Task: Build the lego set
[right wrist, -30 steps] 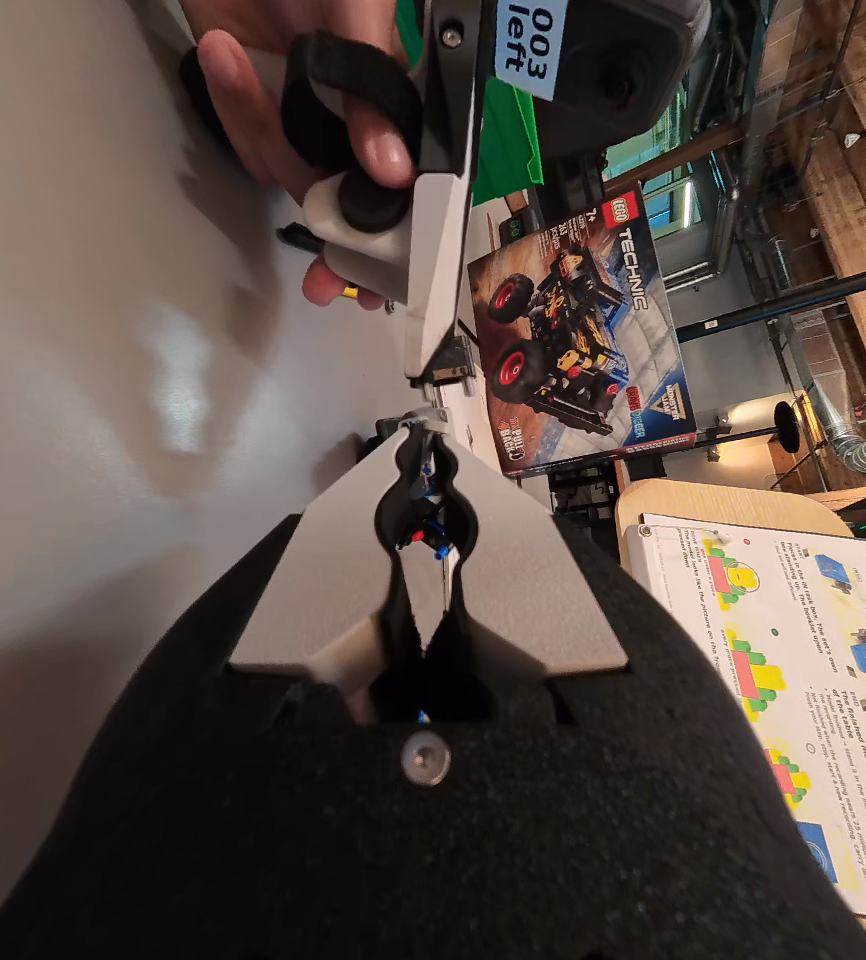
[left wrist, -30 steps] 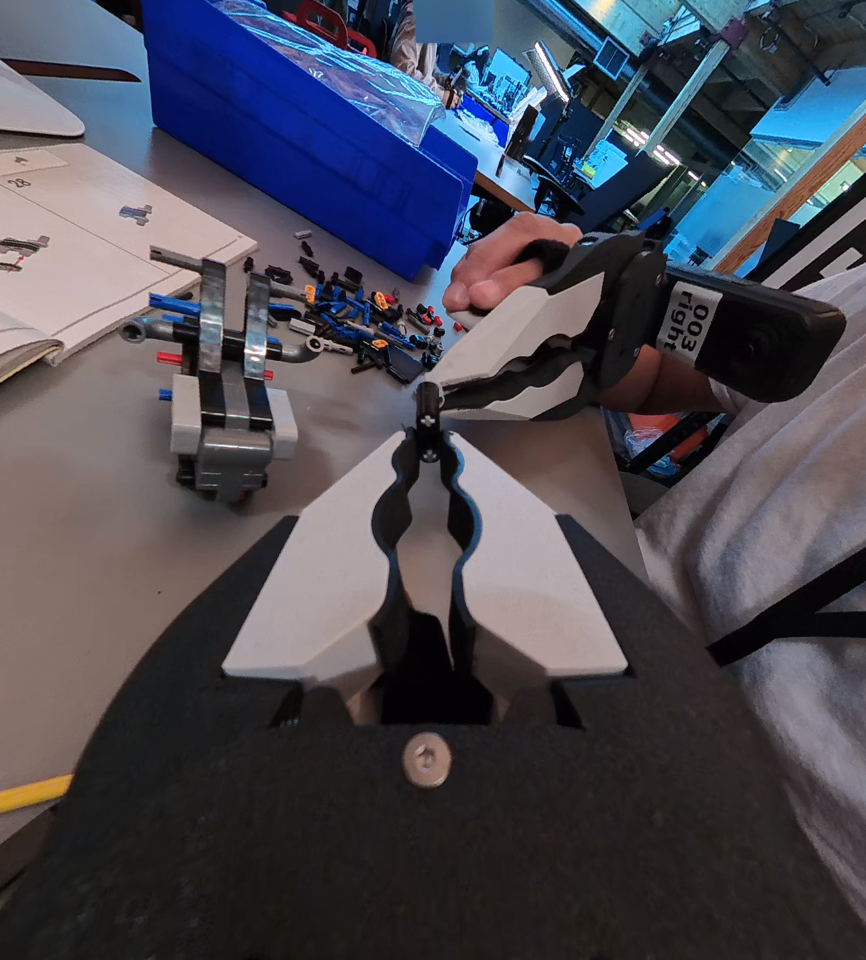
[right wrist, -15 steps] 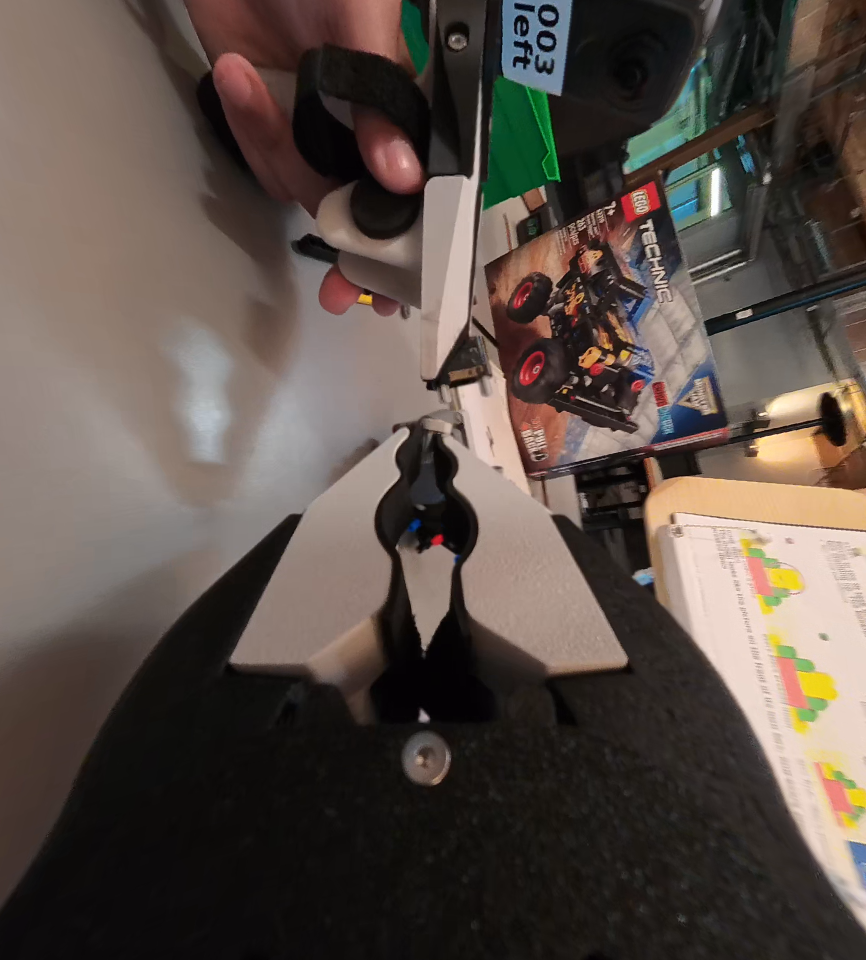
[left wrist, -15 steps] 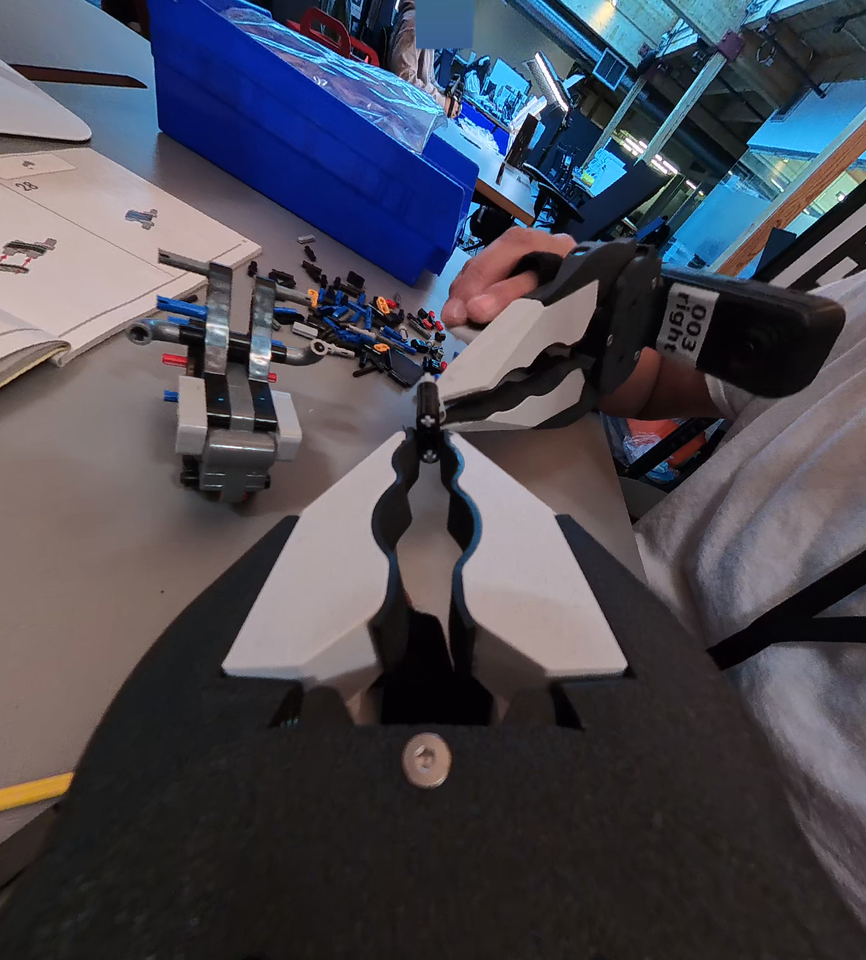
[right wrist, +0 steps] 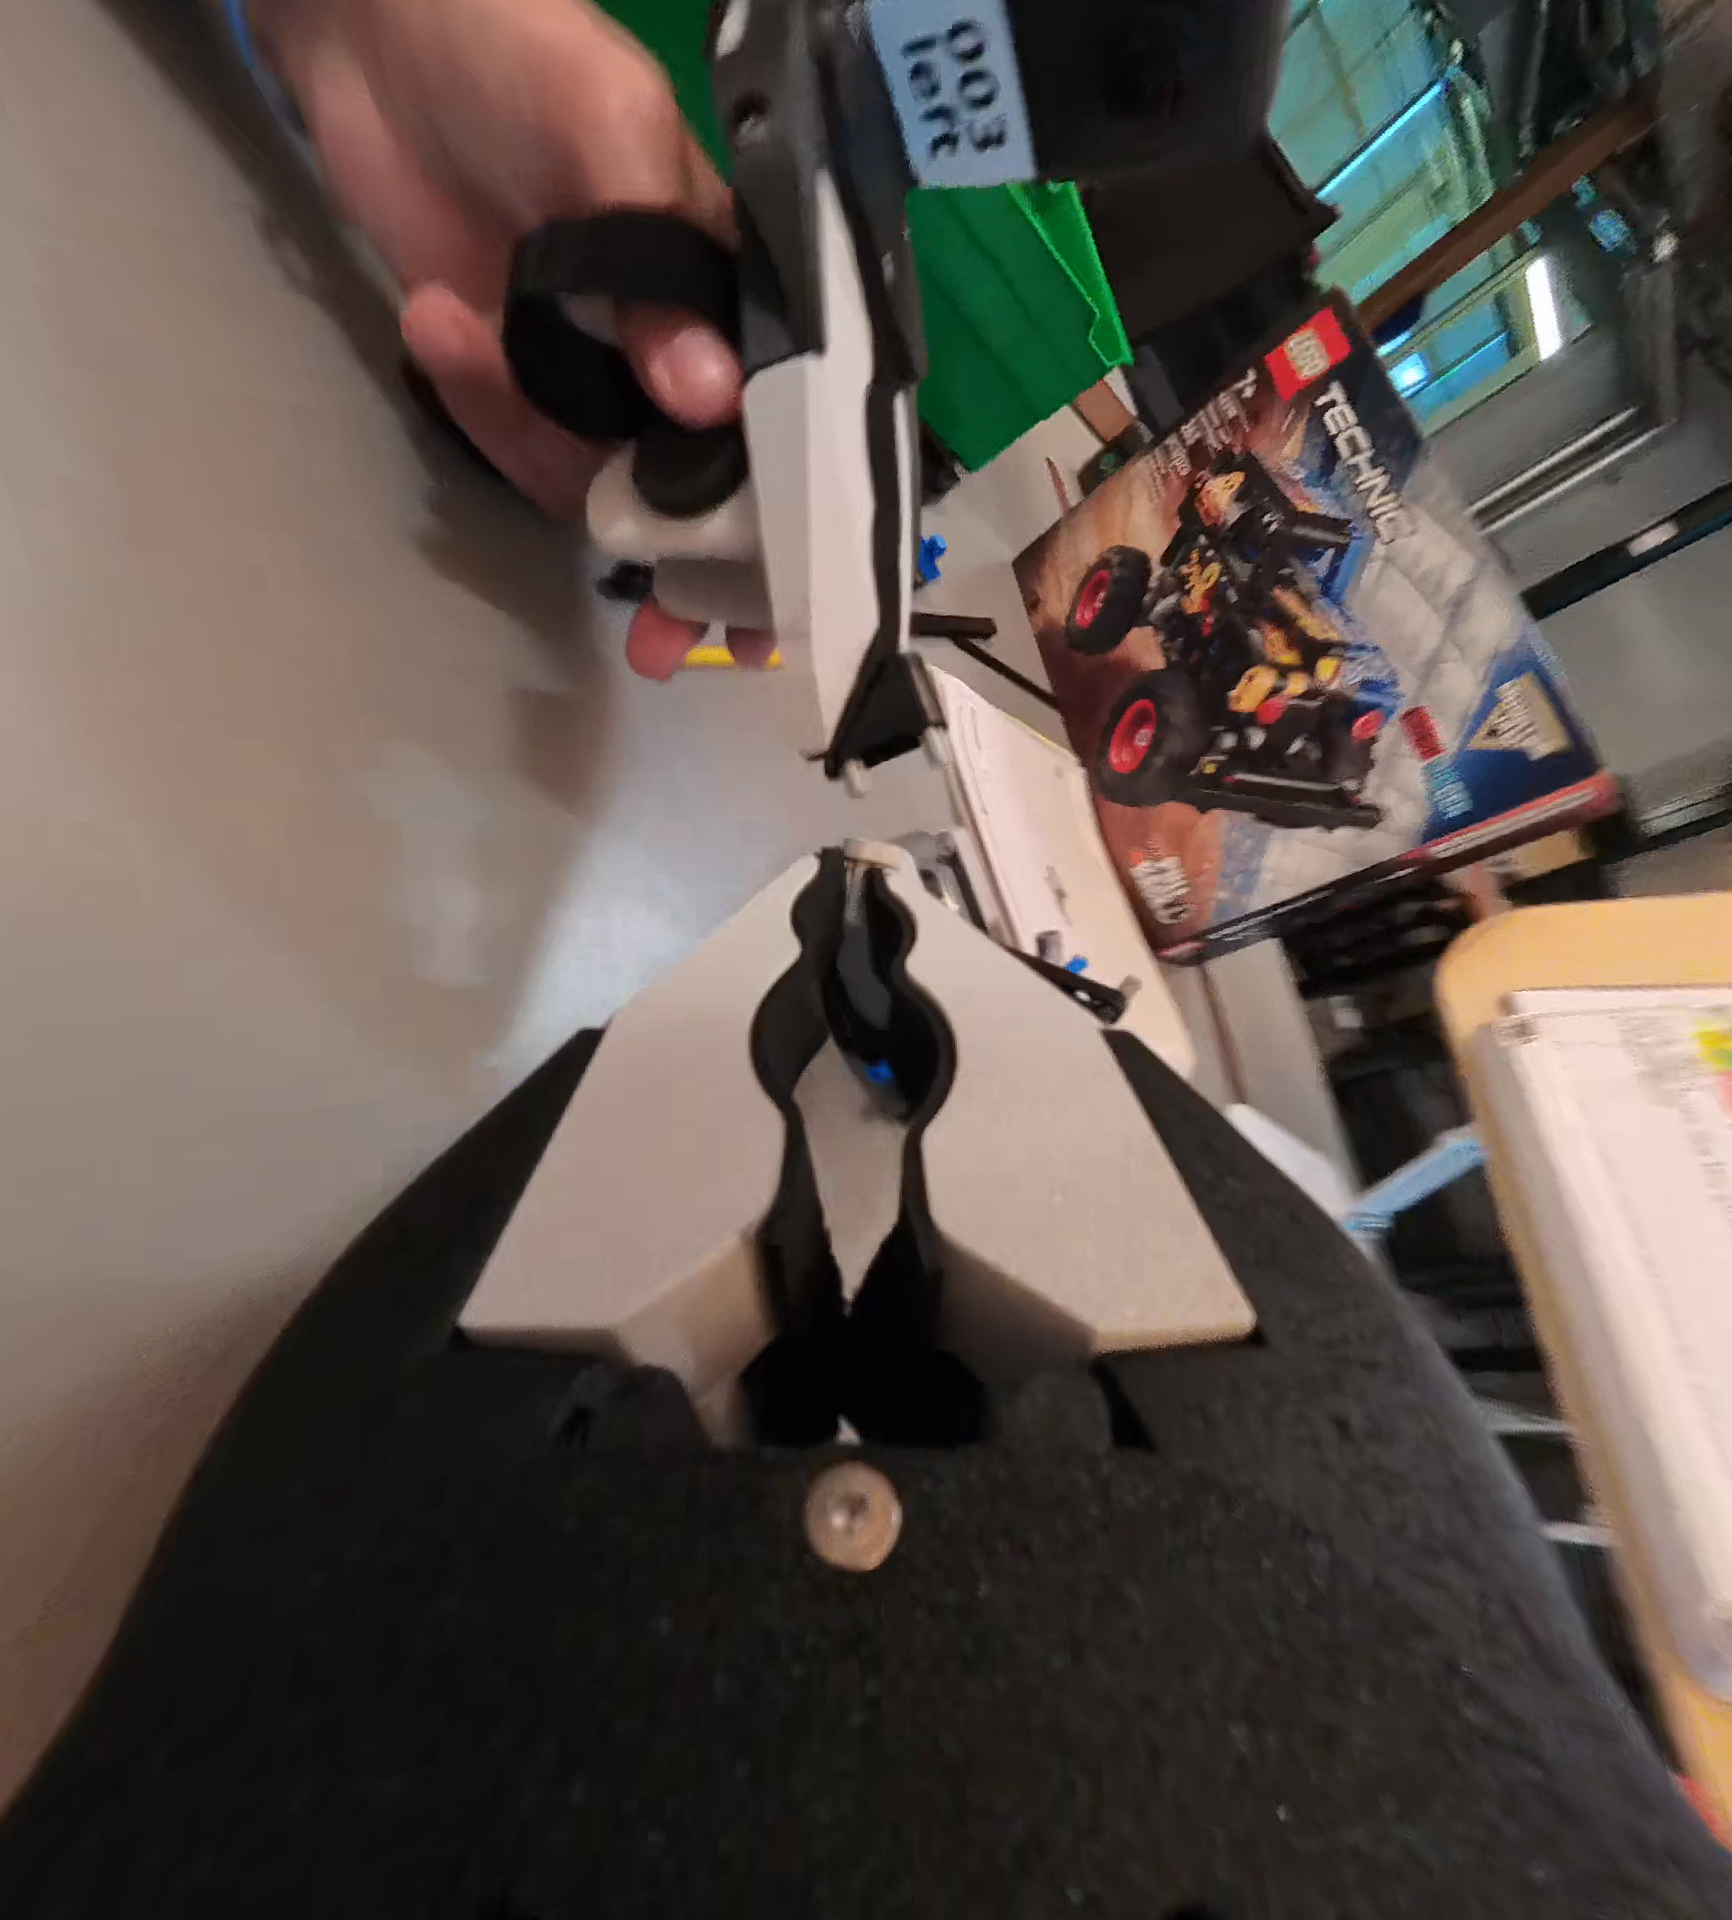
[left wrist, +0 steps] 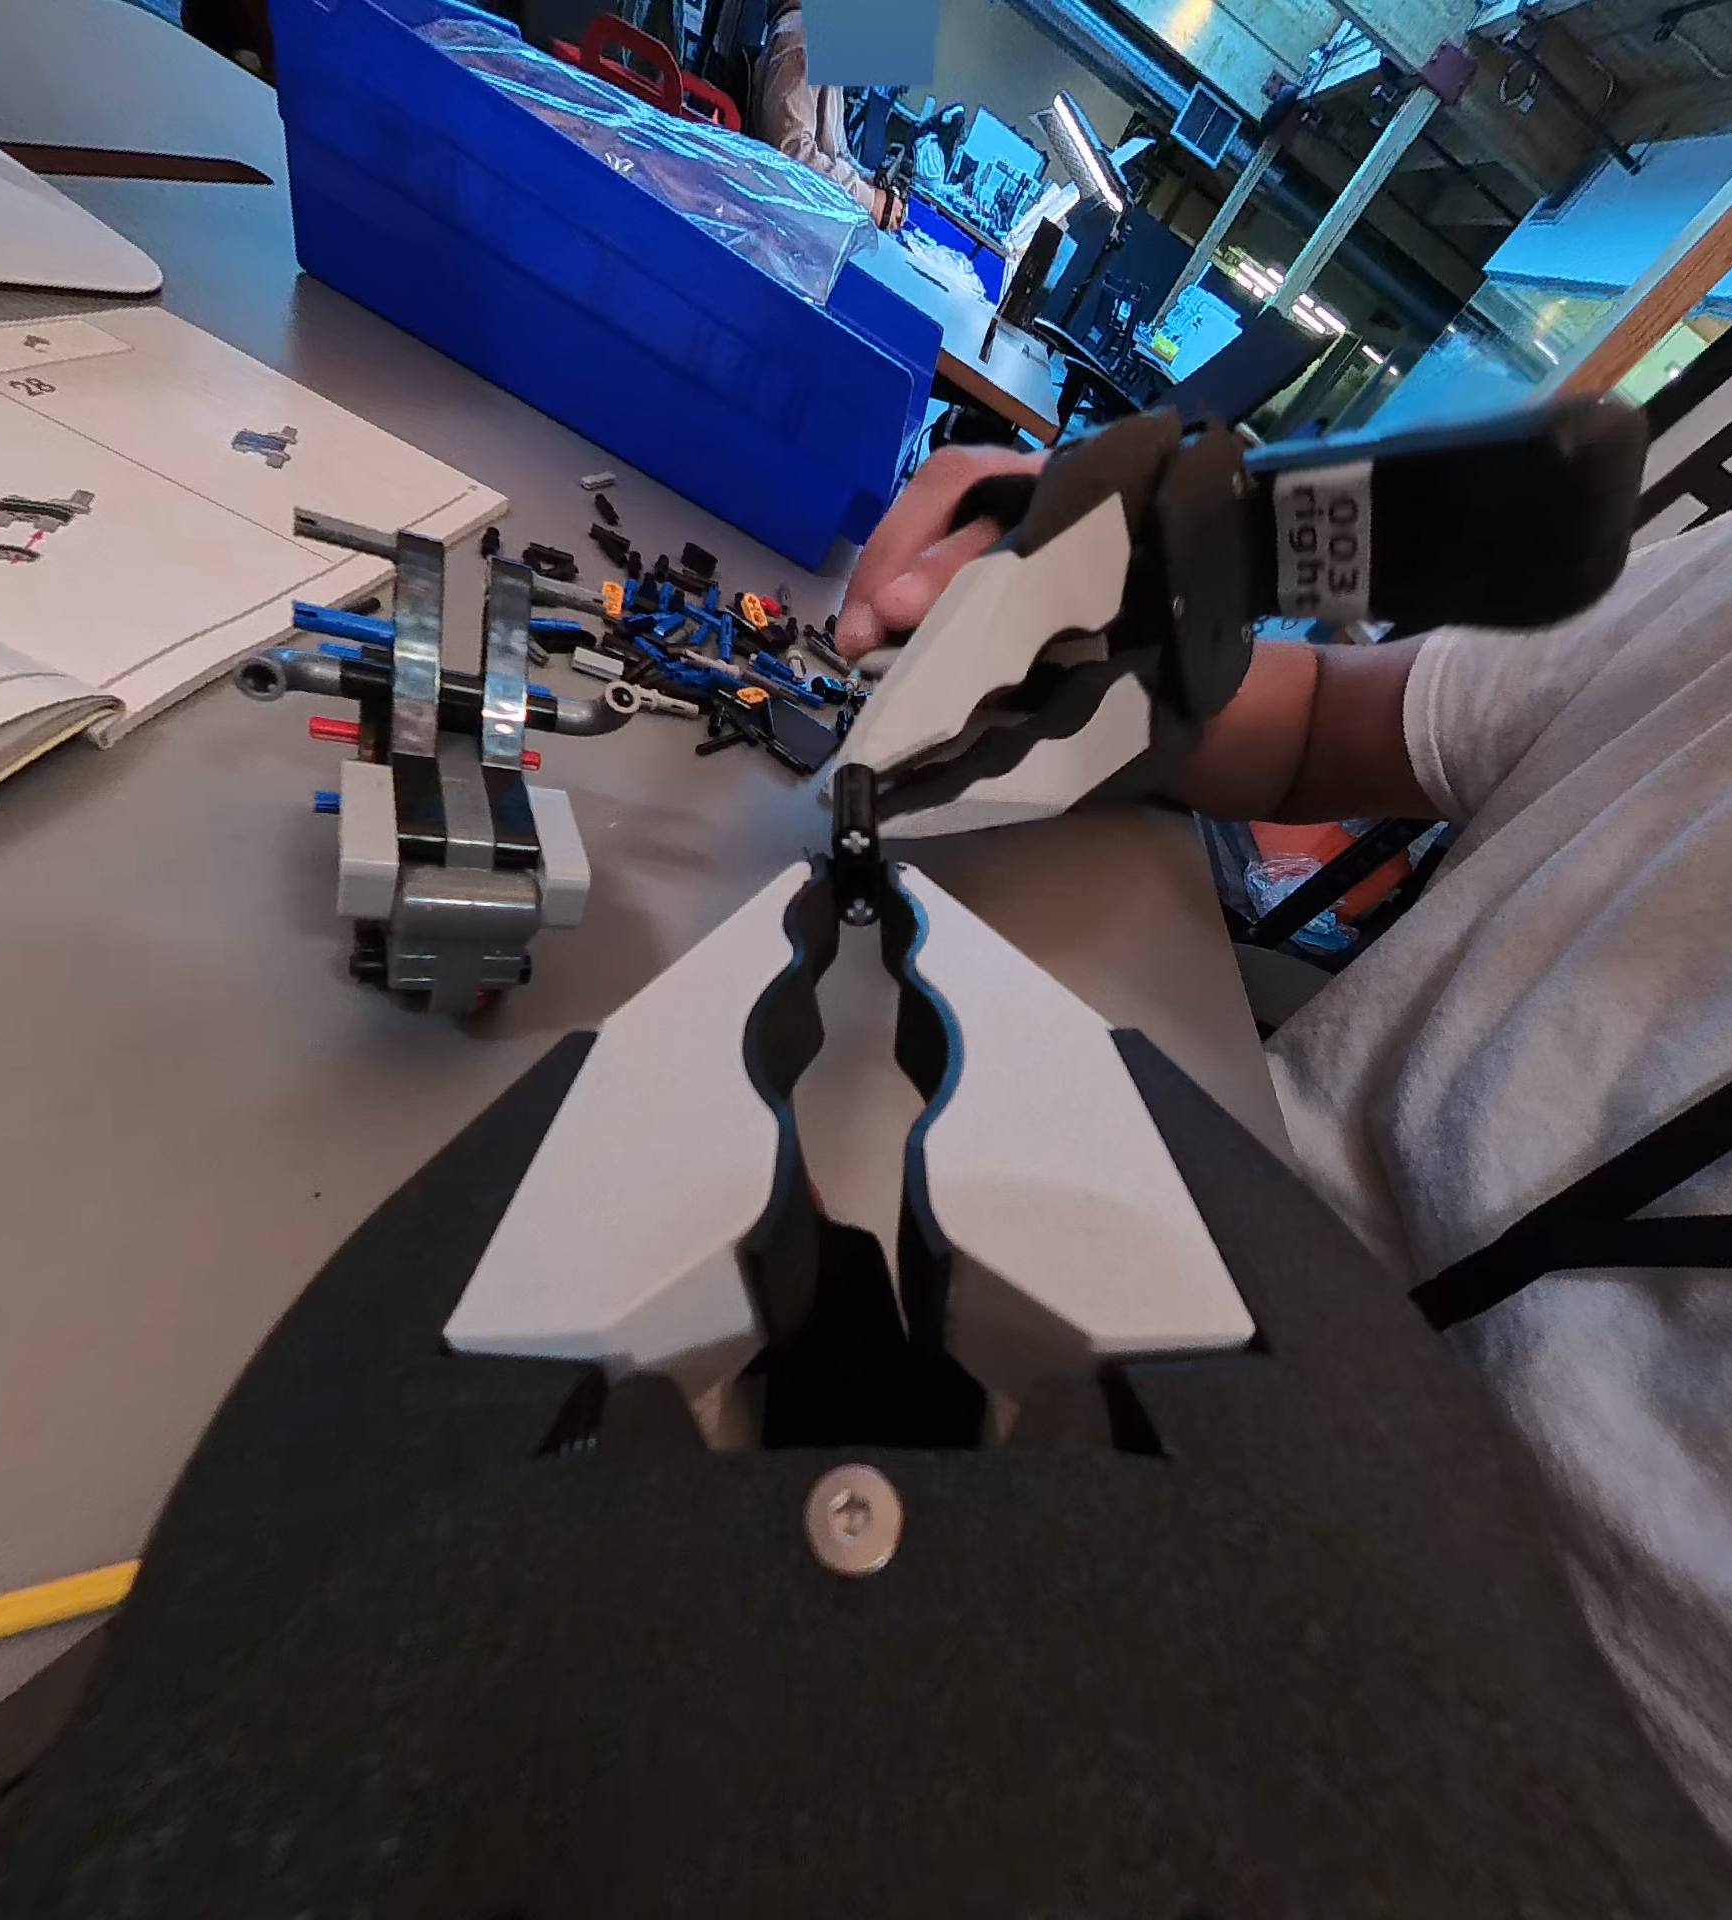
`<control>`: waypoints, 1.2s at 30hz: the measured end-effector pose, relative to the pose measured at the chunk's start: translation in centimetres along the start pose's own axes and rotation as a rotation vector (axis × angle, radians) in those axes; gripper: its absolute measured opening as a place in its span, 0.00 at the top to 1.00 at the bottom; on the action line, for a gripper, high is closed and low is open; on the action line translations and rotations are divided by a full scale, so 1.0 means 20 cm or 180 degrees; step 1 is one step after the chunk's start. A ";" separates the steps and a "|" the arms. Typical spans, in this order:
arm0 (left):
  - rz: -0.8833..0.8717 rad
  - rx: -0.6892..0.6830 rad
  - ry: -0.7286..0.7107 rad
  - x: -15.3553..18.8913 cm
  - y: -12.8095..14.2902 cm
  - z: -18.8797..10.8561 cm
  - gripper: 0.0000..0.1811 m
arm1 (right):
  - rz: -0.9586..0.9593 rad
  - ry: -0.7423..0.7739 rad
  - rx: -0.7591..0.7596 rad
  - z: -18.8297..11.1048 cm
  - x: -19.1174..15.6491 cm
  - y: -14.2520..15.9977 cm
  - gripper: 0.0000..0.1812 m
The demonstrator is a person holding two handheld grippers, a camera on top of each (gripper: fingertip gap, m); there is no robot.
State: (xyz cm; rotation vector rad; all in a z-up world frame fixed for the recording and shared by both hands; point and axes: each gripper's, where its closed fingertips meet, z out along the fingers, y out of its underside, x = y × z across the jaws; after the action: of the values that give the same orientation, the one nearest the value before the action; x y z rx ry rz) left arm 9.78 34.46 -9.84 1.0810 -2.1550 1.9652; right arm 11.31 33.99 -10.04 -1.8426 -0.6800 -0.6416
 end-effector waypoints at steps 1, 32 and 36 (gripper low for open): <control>-0.0006 -0.0002 0.0005 0.00 0.00 0.00 0.97 | -0.0264 0.0086 -0.0084 0.01 0.00 0.01 0.98; -0.0184 -0.0589 0.0053 0.00 0.15 0.03 0.97 | -0.1675 0.0027 -0.0349 0.03 -0.15 0.02 0.99; -0.0174 -0.0515 0.0027 0.00 0.13 0.03 0.97 | -0.1465 0.0064 -0.0333 0.04 -0.13 0.02 0.99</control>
State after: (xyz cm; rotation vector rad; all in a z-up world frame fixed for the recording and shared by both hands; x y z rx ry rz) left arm 8.78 33.82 -12.26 1.0909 -2.2096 1.7351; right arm 9.86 34.11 -12.36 -1.7810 -1.0889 -1.0075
